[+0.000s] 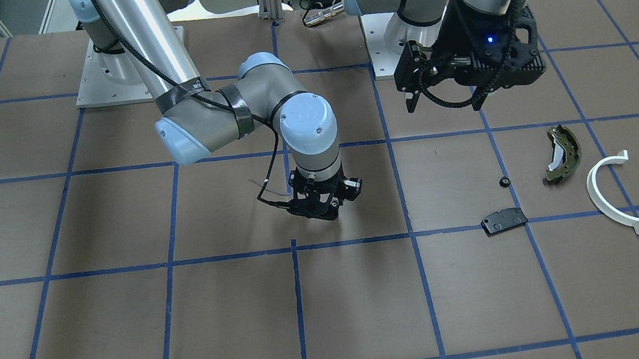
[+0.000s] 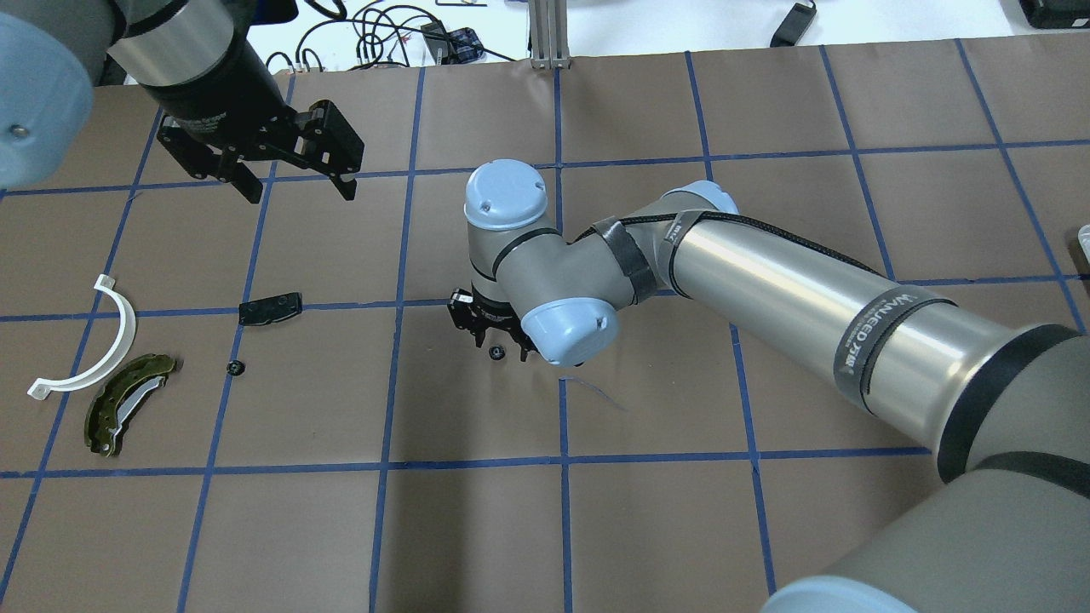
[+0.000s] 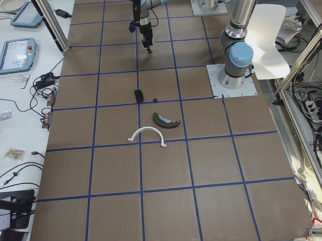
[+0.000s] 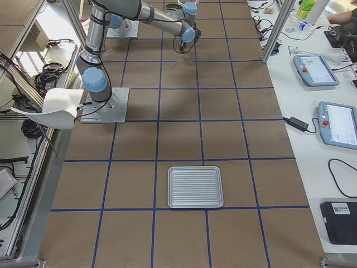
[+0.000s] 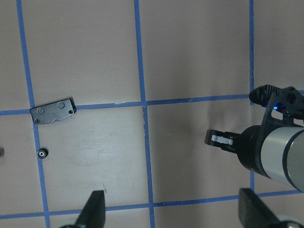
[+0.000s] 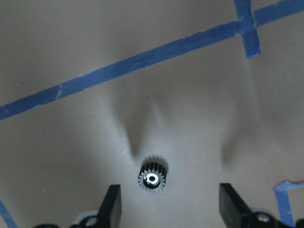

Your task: Place bearing gear from tray to pile

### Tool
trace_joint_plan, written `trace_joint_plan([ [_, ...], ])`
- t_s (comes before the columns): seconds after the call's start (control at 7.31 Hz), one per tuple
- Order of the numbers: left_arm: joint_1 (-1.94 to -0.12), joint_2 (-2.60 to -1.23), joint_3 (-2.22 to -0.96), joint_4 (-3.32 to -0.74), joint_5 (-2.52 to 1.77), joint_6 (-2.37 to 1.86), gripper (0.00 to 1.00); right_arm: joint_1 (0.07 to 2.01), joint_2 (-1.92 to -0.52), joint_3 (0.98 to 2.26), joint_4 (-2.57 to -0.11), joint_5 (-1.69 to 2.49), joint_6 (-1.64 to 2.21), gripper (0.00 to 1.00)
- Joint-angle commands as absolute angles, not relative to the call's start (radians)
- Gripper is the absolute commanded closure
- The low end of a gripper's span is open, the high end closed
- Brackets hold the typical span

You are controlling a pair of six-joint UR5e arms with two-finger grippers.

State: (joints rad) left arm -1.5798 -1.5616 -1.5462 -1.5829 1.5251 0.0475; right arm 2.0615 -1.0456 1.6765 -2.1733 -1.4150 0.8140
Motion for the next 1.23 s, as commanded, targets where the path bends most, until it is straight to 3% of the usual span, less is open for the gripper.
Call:
trace_joint_plan([
  [0.0, -1.578, -1.523, -1.604, -1.556, 1.531, 0.058, 0.00, 2.022, -1.107, 1.677, -2.143, -1.420, 0.790, 0.00],
  [0.41, -1.578, -1.554, -1.611, -1.559, 1.529, 0.057, 0.00, 1.854, -1.294, 1.677, -1.889, -1.436, 0.501, 0.00],
  [1.09, -1.773, -1.790, -1.715, -1.372, 1.532, -0.157, 0.00, 1.548, -1.452, 1.675, -1.729, -1.497, 0.051, 0.00],
])
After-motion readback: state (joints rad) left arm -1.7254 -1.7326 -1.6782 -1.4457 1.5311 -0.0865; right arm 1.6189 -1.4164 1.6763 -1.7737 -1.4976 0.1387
